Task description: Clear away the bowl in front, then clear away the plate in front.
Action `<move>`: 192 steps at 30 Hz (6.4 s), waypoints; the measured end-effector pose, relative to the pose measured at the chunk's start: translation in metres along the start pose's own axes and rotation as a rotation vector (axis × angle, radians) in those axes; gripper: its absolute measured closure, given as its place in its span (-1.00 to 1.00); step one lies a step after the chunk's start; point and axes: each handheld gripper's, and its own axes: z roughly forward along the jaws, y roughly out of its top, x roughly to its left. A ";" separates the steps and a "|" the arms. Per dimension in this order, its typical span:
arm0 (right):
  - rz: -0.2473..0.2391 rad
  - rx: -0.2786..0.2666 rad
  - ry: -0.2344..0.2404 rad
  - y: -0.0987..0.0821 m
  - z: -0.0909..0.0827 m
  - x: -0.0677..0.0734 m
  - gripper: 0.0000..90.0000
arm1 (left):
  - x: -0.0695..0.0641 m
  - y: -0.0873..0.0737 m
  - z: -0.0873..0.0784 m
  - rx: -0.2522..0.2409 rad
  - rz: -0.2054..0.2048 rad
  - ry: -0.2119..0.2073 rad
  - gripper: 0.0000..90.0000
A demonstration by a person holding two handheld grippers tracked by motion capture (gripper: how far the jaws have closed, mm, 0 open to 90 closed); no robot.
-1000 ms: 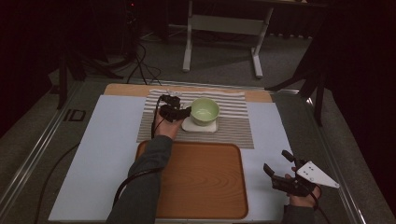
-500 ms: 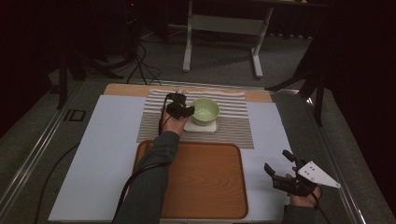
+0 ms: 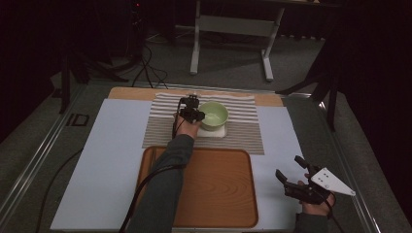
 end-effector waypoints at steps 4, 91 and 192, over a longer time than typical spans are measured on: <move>0.002 -0.003 0.000 0.000 0.000 0.000 -0.70 | 0.000 0.003 0.001 0.013 -0.005 0.026 0.74; -0.020 0.012 -0.017 0.000 0.000 0.003 -0.70 | 0.028 -0.092 -0.125 0.028 0.072 -0.172 0.85; -0.030 0.019 -0.017 0.001 0.001 0.004 -0.70 | 0.055 -0.133 -0.167 -0.159 0.133 -0.146 0.08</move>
